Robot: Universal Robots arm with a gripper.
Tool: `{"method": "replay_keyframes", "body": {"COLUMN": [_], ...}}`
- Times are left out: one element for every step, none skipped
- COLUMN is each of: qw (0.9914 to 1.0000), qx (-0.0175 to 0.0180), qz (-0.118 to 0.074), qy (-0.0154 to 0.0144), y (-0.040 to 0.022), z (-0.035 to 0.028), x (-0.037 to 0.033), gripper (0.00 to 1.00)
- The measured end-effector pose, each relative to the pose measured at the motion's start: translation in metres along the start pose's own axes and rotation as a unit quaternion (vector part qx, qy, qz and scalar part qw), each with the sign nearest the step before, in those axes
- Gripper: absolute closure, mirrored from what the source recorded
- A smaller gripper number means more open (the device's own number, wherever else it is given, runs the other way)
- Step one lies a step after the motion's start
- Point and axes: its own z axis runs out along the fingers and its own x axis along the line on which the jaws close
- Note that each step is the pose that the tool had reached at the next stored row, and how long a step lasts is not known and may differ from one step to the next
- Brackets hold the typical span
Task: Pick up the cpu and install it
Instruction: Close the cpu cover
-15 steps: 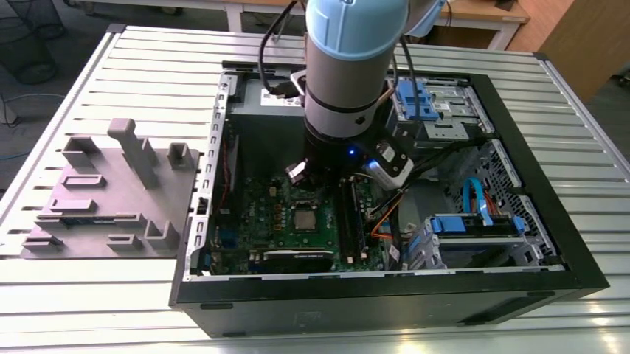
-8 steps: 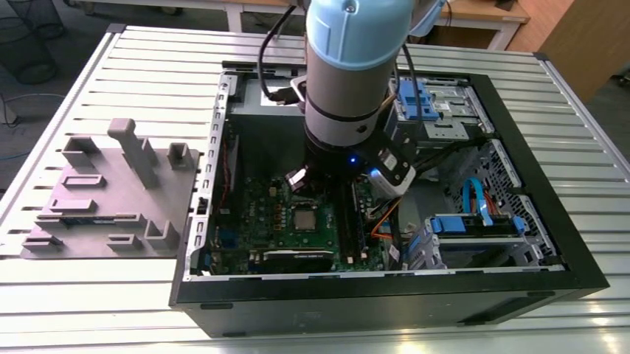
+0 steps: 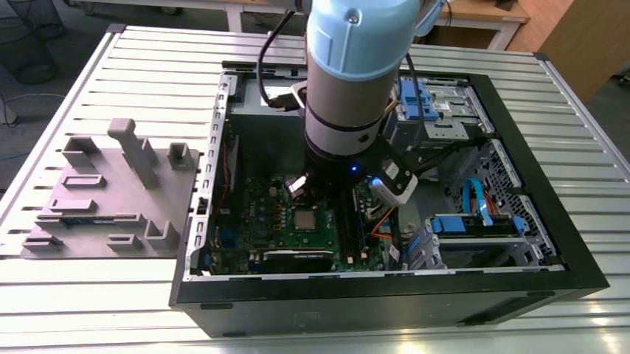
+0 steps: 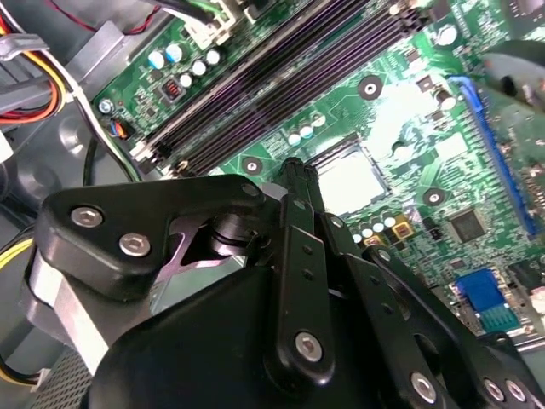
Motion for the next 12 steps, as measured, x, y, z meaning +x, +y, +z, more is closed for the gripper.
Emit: {"method": "replay_keyframes", "body": {"qw": [1.0, 1.0, 1.0, 1.0, 1.0, 1.0, 1.0, 1.0, 1.0, 1.0, 1.0, 1.0], "qx": [-0.0005, -0.001, -0.0015, -0.0019, -0.0021, -0.0022, -0.0023, -0.0024, -0.0023, -0.0024, -0.0024, -0.0025], "qz": [0.0, 0.0, 0.0, 0.0, 0.0, 0.0, 0.0, 0.0, 0.0, 0.0, 0.0, 0.0], "qy": [-0.0002, -0.0004, -0.0006, -0.0008, -0.0009, -0.0009, -0.001, -0.0011, -0.0011, -0.001, -0.0011, -0.0011], "y": [-0.0013, -0.0025, -0.0038, -0.0049, -0.0058, -0.0065, -0.0072, -0.0078, -0.0085, -0.0093, -0.0093, -0.0093], "z": [-0.0001, -0.0003, -0.0004, -0.0005, -0.0005, -0.0005, -0.0004, -0.0002, -0.0002, -0.0002, -0.0002, -0.0002], "x": [0.0005, 0.001, 0.0014, 0.0014, 0.0009, 0.0, -0.0013, -0.0027, -0.004, -0.0057, -0.0057, -0.0058], "gripper": [0.89, 0.89, 0.89, 0.89, 0.89, 0.89, 0.89, 0.89, 0.89, 0.89, 0.89, 0.89]}}
